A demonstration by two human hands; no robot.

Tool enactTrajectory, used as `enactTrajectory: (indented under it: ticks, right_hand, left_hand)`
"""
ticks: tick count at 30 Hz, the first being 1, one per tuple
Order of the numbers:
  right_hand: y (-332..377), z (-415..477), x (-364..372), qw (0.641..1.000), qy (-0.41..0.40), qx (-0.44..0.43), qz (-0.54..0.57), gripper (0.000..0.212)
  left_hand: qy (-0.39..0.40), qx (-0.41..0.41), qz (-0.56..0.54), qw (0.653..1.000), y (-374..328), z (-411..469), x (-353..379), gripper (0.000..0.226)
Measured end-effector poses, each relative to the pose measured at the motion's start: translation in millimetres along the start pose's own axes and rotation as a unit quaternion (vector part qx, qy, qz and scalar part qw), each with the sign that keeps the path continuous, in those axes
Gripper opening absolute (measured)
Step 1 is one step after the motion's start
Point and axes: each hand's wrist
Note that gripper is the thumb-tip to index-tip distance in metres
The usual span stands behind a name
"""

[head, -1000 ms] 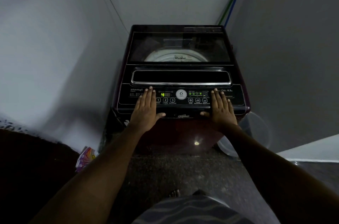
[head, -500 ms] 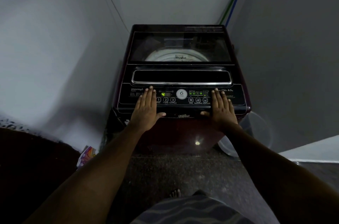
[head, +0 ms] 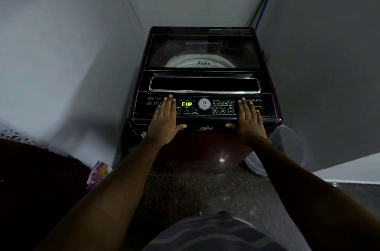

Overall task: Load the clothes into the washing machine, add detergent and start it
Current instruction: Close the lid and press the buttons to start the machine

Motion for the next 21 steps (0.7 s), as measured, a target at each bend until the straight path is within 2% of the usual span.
enactTrajectory:
  ticks: [21]
  right_hand:
    - [-1.8, 0.8, 2.0, 1.0, -0.004, -0.004, 0.004, 0.092]
  left_hand:
    - [-0.007, -0.002, 0.001, 1.0, 0.2, 0.4, 2.1, 0.1]
Point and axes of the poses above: each hand's wrist, its own z-axis towards the middle knuckle, its own x-axis out of the palm, y = z × x, and after that the axes turned 15 degrees about -x, right-handed
